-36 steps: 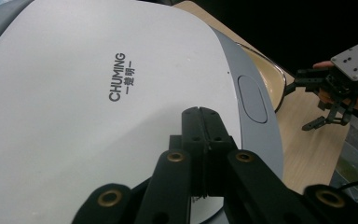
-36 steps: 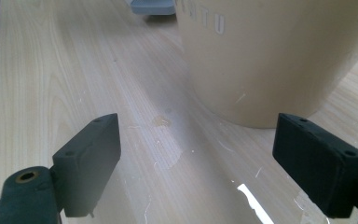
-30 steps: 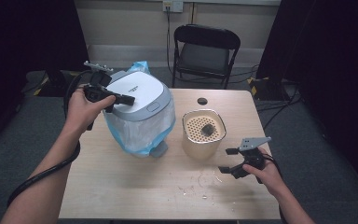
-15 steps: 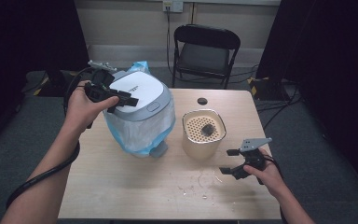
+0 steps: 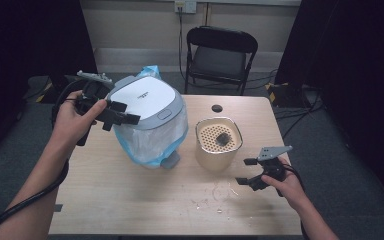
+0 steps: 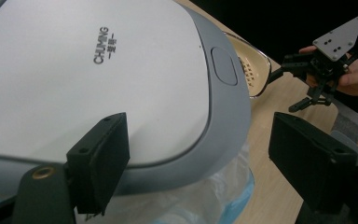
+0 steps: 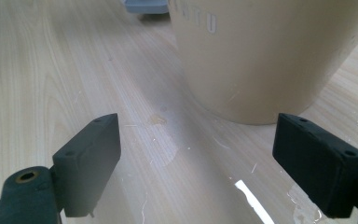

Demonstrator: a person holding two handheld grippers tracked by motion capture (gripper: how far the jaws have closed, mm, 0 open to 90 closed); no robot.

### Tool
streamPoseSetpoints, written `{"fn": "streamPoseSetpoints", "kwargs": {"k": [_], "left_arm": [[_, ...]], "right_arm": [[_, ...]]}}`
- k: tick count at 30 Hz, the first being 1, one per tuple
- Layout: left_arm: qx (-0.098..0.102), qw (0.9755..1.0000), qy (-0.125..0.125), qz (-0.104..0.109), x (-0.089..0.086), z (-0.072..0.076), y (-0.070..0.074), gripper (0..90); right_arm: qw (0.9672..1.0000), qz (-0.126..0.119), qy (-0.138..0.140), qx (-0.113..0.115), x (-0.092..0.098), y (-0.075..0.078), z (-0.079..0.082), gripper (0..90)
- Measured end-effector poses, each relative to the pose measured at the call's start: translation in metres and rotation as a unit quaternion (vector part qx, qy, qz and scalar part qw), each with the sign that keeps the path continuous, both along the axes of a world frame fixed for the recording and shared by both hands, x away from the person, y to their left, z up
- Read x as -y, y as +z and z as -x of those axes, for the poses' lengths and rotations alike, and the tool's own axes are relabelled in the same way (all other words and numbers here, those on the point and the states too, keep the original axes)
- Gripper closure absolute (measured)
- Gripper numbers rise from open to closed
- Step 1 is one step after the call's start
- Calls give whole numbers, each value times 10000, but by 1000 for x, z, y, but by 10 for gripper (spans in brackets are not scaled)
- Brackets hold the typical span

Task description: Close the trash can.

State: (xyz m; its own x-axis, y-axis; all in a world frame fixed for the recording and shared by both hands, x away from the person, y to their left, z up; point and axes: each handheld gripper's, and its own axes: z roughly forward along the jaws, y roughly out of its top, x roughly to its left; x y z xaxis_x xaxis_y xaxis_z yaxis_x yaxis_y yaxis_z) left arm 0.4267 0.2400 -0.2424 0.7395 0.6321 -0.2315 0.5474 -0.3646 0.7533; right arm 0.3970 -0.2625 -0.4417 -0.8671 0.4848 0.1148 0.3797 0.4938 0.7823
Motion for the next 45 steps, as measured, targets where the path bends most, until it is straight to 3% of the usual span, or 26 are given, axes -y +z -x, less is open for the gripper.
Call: {"fn": "streamPoseSetpoints", "kwargs": {"k": [9,11,14,21,26,38,45], "left_arm": [[-59,9999,-101,-74,-20,27,-27,190],[-71,9999,-118,27,-25,33,-36,189],[-55,9999,-110,-40,-29,39,-54,183],[-176,9997,-103,118,-31,46,-93,183],[-247,9996,-124,101,-32,49,-120,183],[-359,9992,-160,36,-30,54,-166,183],[-399,9989,-251,-34,-28,57,-181,183]], "right_arm": [[10000,-28,-33,17,-1,-1,3,143],[10000,-39,-39,3,-1,-1,4,143],[10000,-13,-13,7,-1,-1,5,143],[10000,-17,-38,16,1,-1,4,143],[10000,-12,-58,18,3,-4,5,143],[10000,47,-70,49,4,-8,10,143],[9999,109,-61,69,4,-10,11,143]]}}
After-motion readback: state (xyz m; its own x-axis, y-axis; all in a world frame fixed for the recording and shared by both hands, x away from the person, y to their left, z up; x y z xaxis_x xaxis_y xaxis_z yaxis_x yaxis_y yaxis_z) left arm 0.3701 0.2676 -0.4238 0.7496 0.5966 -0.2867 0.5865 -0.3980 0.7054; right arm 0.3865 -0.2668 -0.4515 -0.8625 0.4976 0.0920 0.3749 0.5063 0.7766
